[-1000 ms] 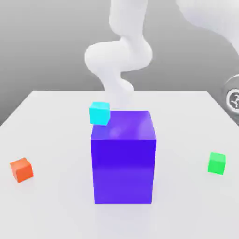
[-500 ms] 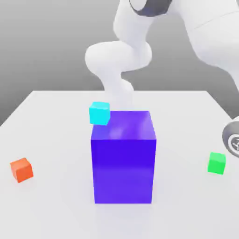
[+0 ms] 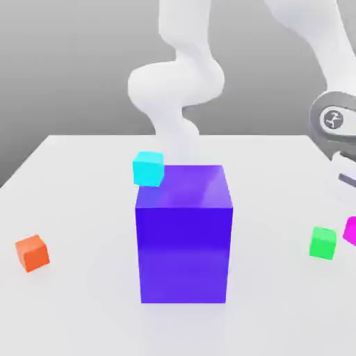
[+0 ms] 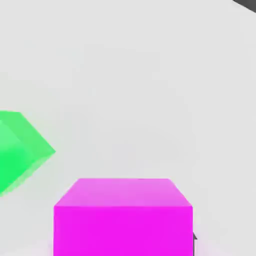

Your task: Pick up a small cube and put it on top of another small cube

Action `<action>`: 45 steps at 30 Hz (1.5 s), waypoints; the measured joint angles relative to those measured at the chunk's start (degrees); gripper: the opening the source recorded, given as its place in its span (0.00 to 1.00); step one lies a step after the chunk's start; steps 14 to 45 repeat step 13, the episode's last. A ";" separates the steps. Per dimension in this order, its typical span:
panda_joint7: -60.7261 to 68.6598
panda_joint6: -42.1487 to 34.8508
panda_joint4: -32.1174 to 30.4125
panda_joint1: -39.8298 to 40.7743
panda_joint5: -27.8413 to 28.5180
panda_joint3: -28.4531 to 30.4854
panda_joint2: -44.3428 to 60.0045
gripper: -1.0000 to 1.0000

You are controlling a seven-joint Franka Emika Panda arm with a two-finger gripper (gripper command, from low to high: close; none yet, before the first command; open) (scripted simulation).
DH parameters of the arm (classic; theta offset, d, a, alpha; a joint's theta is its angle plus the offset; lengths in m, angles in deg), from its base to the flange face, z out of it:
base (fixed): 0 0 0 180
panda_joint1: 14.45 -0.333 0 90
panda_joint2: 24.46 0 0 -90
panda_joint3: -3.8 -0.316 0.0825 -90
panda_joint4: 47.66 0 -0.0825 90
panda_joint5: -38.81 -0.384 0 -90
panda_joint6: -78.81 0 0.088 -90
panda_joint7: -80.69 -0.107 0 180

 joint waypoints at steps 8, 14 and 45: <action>-2.32 8.87 -8.41 -3.58 -0.71 -0.16 0.54 0.00; -5.13 12.30 -8.21 -4.78 3.12 1.85 4.39 1.00; -5.13 12.30 -8.21 -4.78 3.12 1.85 4.39 1.00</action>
